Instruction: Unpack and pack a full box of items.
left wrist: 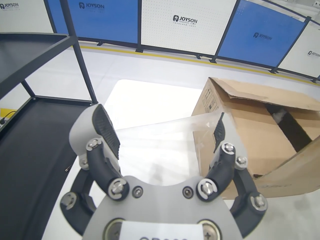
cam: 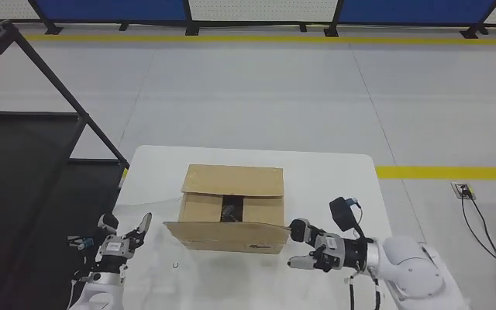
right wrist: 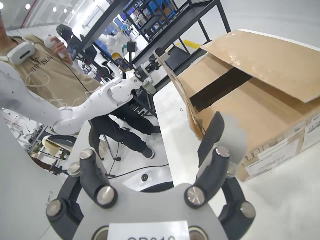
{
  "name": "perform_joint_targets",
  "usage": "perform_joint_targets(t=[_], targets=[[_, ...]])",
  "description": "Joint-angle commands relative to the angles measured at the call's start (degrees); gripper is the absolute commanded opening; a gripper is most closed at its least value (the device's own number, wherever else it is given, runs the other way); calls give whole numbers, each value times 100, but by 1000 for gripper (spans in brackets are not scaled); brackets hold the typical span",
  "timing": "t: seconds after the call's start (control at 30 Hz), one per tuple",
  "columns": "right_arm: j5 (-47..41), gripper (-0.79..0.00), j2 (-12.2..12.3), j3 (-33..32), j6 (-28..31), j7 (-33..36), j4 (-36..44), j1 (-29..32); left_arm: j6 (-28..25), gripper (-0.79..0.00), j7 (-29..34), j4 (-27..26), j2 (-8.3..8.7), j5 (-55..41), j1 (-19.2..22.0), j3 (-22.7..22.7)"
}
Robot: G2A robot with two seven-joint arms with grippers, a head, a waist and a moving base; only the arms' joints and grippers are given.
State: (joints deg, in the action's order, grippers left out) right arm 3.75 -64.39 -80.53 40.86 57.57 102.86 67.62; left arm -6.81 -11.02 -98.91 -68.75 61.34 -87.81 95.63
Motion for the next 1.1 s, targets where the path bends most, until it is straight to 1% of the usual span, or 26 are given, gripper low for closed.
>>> perform_joint_targets(t=[0.0,0.13,0.27,0.37,0.4,0.47,0.57,0.67,0.7,0.8,0.83,1.07], targets=[[101,0,35,-79,87,1,198,251,-215,0,-34,-56,6,-33,-38,19],[337,0,81,-147,218,-98,368,576,-728,0,-96,-184,29,-83,-139,100],[472,0,118,-137,303,-174,385,755,-1132,0,-134,-293,49,-146,-236,196],[609,0,132,-201,234,-442,390,831,-1115,0,-145,-337,50,-161,-260,252],[691,0,132,-263,166,-626,382,842,-1082,0,-140,-333,48,-167,-254,254],[1051,0,117,-364,-221,-1113,385,854,-946,0,-128,-310,40,-160,-229,247],[1429,0,72,-227,-966,-1665,293,702,-904,0,-119,-280,32,-204,-204,228],[1668,0,7,100,-1581,-2067,-42,298,-891,0,-142,-265,27,-237,-221,232],[1668,0,-11,198,-1663,-2116,-148,188,-887,0,-145,-263,25,-246,-229,235],[1744,0,-96,561,-2065,-2438,-751,-389,-868,0,-137,-256,18,-287,-294,238],[1877,0,-107,604,-2172,-2521,-832,-488,-875,0,-77,-252,19,-268,-319,234],[1877,0,-107,604,-2172,-2521,-832,-488,-882,0,-19,-255,24,-201,-333,236]])
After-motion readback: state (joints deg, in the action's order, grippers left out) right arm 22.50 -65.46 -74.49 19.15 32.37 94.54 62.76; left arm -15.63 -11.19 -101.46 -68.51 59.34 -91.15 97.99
